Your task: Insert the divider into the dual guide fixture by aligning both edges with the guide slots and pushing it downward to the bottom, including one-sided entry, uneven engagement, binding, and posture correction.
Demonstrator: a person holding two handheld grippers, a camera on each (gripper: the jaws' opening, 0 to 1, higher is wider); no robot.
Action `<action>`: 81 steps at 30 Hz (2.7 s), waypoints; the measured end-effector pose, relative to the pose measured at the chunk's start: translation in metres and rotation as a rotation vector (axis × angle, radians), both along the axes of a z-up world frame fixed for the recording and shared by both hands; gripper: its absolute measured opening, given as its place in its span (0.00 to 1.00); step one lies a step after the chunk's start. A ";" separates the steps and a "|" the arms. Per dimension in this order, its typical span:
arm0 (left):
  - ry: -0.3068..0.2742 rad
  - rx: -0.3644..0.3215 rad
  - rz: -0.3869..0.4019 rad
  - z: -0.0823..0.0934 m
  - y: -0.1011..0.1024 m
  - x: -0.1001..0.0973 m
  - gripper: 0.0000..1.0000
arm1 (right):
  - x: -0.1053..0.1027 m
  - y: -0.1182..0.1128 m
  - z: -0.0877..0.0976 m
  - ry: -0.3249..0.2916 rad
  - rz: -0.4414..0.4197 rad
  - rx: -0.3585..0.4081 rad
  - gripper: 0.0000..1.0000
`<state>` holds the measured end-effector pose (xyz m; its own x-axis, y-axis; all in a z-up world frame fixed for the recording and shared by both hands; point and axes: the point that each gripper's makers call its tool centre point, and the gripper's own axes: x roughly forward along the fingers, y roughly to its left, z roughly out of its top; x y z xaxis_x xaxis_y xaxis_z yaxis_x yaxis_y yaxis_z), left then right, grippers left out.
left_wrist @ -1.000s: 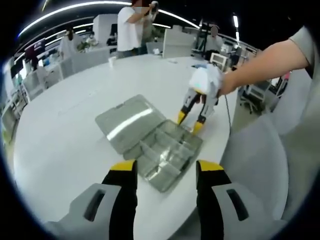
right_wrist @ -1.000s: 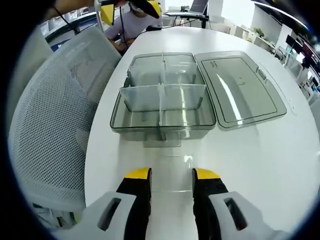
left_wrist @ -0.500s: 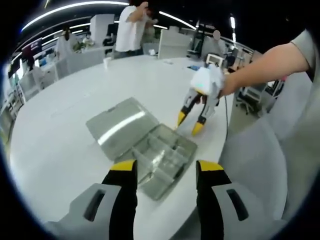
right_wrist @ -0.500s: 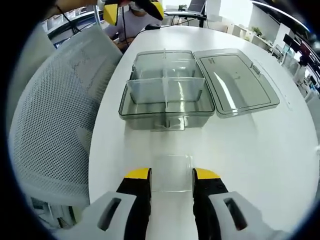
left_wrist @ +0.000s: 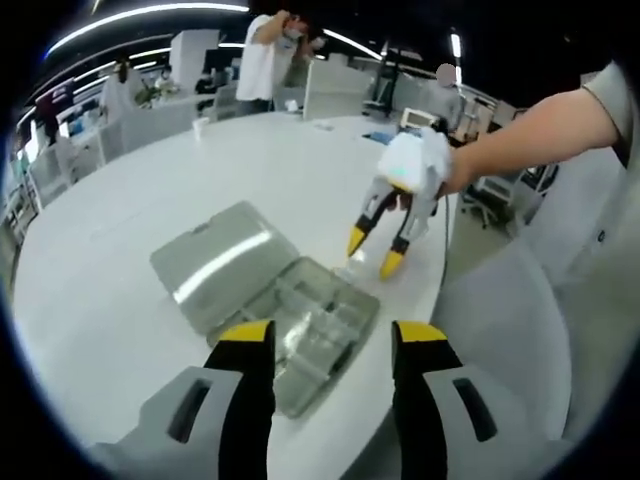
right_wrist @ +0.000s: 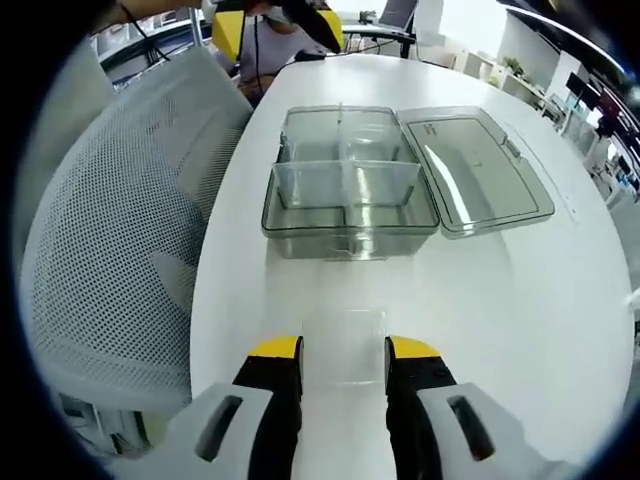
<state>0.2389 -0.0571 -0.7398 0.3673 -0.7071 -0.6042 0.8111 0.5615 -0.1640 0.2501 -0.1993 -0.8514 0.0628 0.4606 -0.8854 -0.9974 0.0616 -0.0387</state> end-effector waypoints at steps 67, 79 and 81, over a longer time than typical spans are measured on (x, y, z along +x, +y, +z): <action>0.392 -0.394 0.260 -0.009 -0.060 -0.001 0.15 | -0.030 0.076 0.111 -0.247 0.188 0.153 0.27; 0.457 -0.453 0.286 -0.007 -0.063 -0.002 0.07 | -0.028 0.080 0.112 -0.249 0.194 0.154 0.28; 0.472 -0.465 0.293 -0.006 -0.063 -0.001 0.06 | -0.028 0.080 0.112 -0.248 0.195 0.153 0.28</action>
<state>0.2376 -0.1204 -0.7463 0.3553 -0.8423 -0.4054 0.4221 0.5315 -0.7344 0.2221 -0.1194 -0.7398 0.1656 0.6111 -0.7740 -0.9523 -0.1049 -0.2865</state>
